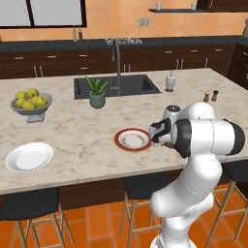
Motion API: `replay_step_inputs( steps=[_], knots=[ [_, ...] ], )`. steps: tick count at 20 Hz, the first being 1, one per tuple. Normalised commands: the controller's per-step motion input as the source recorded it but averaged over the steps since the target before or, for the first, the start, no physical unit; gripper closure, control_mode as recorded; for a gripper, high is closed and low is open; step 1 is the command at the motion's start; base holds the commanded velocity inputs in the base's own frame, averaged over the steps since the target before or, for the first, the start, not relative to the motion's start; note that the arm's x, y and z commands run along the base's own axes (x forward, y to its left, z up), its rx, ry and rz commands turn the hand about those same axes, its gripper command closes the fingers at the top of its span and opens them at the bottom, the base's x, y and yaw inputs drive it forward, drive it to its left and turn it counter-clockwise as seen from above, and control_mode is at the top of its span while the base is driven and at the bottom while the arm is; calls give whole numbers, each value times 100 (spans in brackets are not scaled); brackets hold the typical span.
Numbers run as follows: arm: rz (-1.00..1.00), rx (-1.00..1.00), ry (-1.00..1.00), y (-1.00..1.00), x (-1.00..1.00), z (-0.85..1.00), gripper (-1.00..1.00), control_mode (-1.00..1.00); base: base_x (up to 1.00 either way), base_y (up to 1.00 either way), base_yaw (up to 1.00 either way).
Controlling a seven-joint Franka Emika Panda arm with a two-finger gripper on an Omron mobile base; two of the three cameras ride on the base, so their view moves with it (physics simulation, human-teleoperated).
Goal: Pick the chicken drumstick and lemon from their plates and place them in the bowl. Then put the bowl in the fridge.
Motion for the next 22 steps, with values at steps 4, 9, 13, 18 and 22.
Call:
replay_step_inputs(
  steps=[4,9,13,18,22],
  knots=[
    [0,-4,-5,-11,-6,24,100,-100,0,0,0],
    [10,-2,0,11,-38,98,100,-100,0,0,0],
    [38,-1,-2,46,-64,100,100,-100,0,0,0],
    [50,1,5,51,-37,98,100,-100,0,0,0],
    [47,-8,3,43,-56,91,100,-100,0,0,0]
  ],
)
